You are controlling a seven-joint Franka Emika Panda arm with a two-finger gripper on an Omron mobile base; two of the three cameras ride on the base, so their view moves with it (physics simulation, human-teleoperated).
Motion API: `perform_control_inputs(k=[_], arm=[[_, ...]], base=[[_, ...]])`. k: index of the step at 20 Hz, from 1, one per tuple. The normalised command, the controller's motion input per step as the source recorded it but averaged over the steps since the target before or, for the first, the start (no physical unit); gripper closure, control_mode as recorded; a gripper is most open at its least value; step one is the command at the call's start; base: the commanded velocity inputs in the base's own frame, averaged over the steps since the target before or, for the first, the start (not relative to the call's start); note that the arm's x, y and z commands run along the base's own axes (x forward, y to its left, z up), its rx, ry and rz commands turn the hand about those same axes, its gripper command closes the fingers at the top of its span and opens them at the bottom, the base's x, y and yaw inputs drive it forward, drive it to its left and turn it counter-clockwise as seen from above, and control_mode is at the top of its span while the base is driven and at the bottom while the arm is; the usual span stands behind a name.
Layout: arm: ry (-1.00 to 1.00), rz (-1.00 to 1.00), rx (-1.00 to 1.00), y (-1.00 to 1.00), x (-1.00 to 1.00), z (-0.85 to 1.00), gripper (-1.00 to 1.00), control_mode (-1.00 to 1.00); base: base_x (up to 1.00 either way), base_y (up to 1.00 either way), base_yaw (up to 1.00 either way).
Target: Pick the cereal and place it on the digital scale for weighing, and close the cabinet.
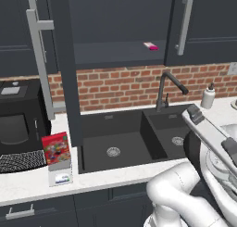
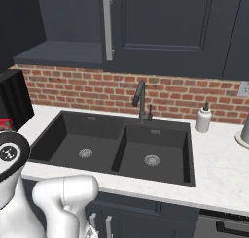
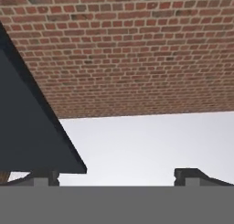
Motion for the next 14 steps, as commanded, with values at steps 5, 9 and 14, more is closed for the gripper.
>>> perform_control_inputs(k=[5,9,14], arm=[[-0.01,0.0,0.09,0.9,0.0,-0.22,-1.0,-1.0],[0.0,0.0,0.11,0.94,0.0,-0.24,-1.0,-1.0],[-0.01,0.03,0.21,0.8,-0.01,-0.31,-1.0,-1.0]], base=[[0.0,0.0,0.0],[0.0,0.0,0.0],[0.0,0.0,0.0]])
